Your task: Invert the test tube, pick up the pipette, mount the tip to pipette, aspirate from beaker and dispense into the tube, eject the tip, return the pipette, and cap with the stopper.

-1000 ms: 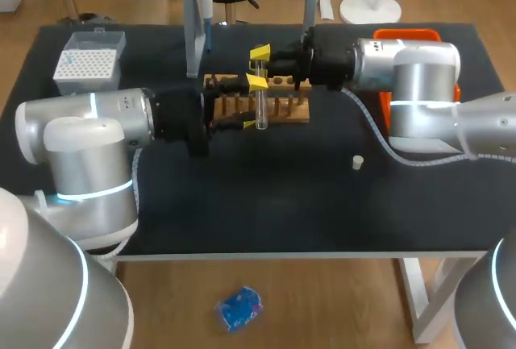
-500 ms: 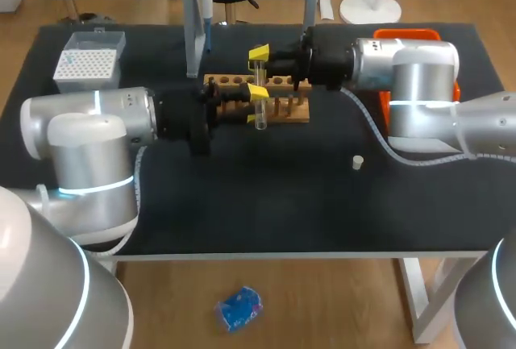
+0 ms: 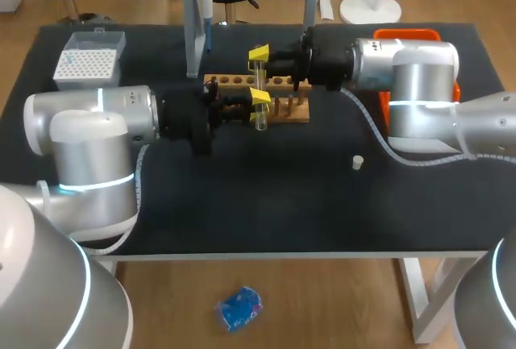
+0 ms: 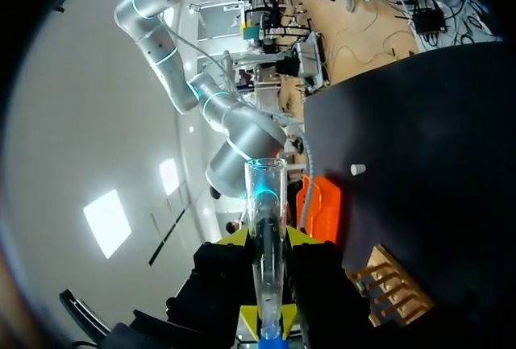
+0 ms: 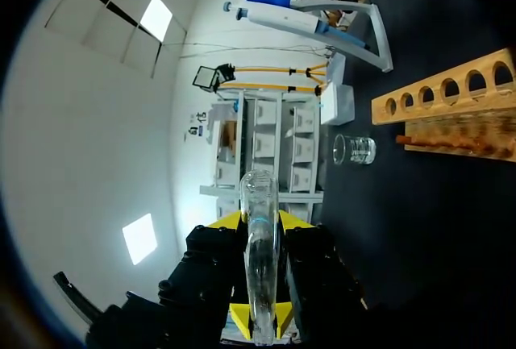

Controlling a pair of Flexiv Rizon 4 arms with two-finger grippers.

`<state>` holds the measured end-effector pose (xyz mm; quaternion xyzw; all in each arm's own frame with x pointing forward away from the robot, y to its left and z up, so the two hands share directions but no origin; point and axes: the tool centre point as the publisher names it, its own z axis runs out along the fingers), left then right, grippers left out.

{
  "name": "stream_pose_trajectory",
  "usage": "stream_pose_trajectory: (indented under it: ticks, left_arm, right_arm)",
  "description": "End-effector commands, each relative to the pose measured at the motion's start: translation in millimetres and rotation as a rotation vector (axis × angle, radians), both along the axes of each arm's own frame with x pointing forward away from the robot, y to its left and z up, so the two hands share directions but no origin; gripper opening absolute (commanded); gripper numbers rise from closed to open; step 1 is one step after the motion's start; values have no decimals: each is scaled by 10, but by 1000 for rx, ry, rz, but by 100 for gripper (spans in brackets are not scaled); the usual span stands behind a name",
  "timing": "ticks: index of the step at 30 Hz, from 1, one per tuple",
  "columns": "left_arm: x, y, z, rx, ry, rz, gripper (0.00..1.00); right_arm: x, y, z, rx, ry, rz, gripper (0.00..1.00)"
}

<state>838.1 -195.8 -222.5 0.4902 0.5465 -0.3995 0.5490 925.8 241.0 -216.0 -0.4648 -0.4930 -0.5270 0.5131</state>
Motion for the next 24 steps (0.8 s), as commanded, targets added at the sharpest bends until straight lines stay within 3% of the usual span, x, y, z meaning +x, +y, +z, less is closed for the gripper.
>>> stream_pose_trajectory:
  ticks: [1, 2, 3, 4, 12, 15, 19, 24]
  left_arm:
    - [12, 5, -4, -5, 14, -12, 0]
    - [10, 5, -4, -5, 14, -12, 0]
    - [9, 5, -4, -6, 16, -12, 0]
    - [7, 5, -5, -8, 21, -12, 0]
    - [23, 32, 50, -36, 74, 40, 0]
    - [48, 54, 91, -51, 98, 71, 0]
    - [82, 85, 146, -64, 143, 114, 0]
    - [129, 124, 209, -101, 259, 155, 0]
  right_arm:
    - [0, -2, 4, -2, 0, 0, 0]
    - [0, -2, 4, -2, 0, -1, 34]
    - [-2, -3, 4, -3, -2, -7, 46]
    - [-1, -4, 7, -2, -2, -9, 100]
    - [1, -95, 80, -22, -68, -33, 100]
    - [-4, -177, 105, -42, -123, -45, 100]
    - [3, -323, 147, -58, -220, -59, 100]
    - [19, -517, 202, -66, -393, -66, 100]
